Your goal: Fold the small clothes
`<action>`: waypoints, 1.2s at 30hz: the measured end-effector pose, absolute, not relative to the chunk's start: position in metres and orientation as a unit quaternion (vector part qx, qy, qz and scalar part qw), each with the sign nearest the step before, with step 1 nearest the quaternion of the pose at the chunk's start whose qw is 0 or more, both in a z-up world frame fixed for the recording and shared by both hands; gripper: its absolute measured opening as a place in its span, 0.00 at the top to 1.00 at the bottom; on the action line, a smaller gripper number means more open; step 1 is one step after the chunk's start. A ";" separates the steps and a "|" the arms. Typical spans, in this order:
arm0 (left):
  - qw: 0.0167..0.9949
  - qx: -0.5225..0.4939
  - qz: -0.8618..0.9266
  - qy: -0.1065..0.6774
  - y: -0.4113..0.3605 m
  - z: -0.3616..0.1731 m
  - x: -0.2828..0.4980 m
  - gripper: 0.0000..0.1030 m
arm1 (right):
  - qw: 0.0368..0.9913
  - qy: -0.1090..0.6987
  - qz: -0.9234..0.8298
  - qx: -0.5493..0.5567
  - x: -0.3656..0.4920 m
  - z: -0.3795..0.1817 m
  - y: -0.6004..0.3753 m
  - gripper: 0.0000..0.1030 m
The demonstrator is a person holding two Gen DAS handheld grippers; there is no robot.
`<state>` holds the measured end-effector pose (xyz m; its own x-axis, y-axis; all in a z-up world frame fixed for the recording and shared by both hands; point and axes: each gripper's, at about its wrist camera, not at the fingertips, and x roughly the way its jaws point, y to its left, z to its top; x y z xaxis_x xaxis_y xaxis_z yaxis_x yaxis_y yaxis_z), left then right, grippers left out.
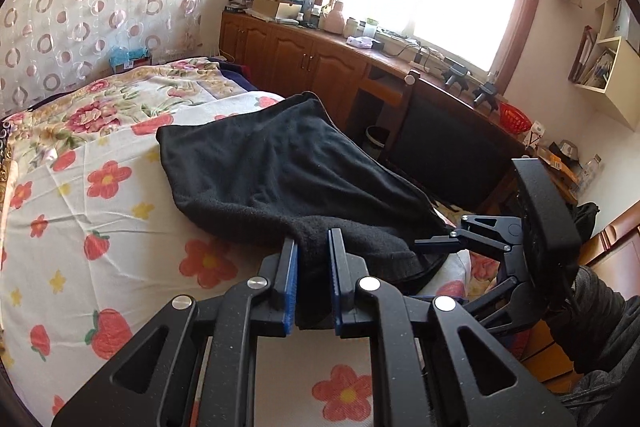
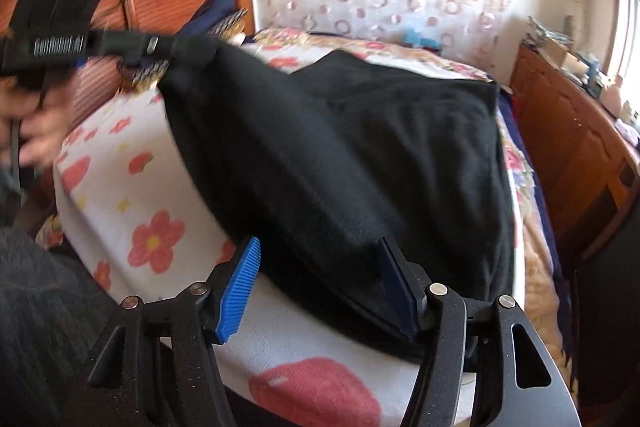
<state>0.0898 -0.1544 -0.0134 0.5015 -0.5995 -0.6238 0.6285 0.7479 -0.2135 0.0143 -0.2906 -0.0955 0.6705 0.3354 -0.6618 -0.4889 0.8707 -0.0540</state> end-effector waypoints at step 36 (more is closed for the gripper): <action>0.885 -0.009 -0.324 0.336 -0.140 0.007 0.165 0.86 | 0.933 0.248 0.180 -0.187 0.062 -0.009 -0.328 0.92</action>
